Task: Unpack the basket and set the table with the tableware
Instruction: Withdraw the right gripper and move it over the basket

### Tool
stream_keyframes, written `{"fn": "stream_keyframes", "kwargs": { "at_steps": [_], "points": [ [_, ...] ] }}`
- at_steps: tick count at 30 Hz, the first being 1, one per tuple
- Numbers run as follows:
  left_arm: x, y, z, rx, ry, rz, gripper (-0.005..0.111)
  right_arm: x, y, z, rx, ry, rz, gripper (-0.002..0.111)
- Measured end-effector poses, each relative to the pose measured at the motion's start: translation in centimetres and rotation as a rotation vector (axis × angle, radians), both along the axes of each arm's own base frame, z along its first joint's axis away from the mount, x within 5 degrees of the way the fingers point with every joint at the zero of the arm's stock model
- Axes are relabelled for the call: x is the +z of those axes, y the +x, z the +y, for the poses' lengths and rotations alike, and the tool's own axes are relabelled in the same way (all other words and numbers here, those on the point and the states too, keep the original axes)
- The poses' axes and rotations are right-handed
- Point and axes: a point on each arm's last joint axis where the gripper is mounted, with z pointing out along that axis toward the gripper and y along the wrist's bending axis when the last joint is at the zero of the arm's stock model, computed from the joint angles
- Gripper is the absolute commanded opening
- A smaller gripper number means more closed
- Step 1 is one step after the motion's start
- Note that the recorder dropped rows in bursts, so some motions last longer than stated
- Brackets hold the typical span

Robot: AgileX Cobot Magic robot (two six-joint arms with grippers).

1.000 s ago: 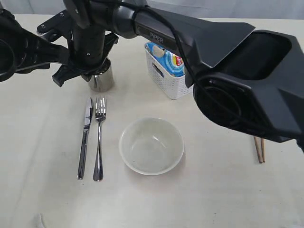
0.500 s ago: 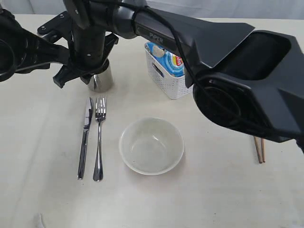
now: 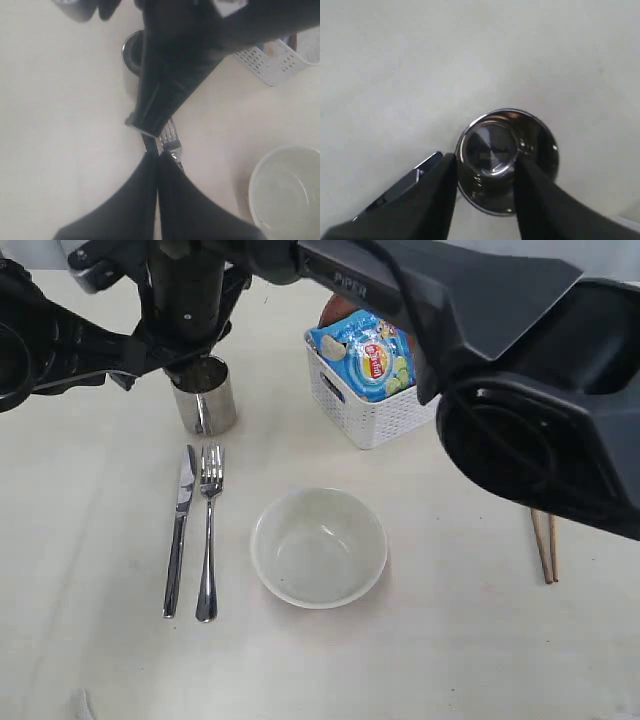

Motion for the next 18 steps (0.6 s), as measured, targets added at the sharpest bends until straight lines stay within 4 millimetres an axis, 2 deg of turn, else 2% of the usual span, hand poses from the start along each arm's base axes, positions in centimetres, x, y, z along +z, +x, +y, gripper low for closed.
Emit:
{"fn": "stream_keyframes", "kwargs": {
  "at_steps": [2,6,11,14,16,18],
  "points": [
    [0.0,0.0,0.0,0.000,0.001,0.001,0.000,1.7,-0.2,-0.6,-0.010,-0.018,-0.035,0.032],
    [0.0,0.0,0.0,0.000,0.001,0.001,0.000,5.9,-0.3,-2.7,-0.049,-0.064,-0.135,0.000],
    [0.0,0.0,0.0,-0.002,0.002,0.000,0.000,10.8,1.0,-6.8,-0.174,-0.001,-0.198,-0.001],
    [0.0,0.0,0.0,-0.002,0.002,0.000,0.000,13.5,2.3,-10.8,-0.293,0.043,-0.224,-0.001],
    [0.0,0.0,0.0,-0.002,0.002,0.000,0.000,14.2,3.3,-13.9,-0.369,0.050,-0.217,-0.001],
    [0.0,0.0,0.0,-0.003,0.003,0.000,0.000,13.8,4.3,-16.6,-0.433,0.040,-0.184,-0.001]
  ]
}}
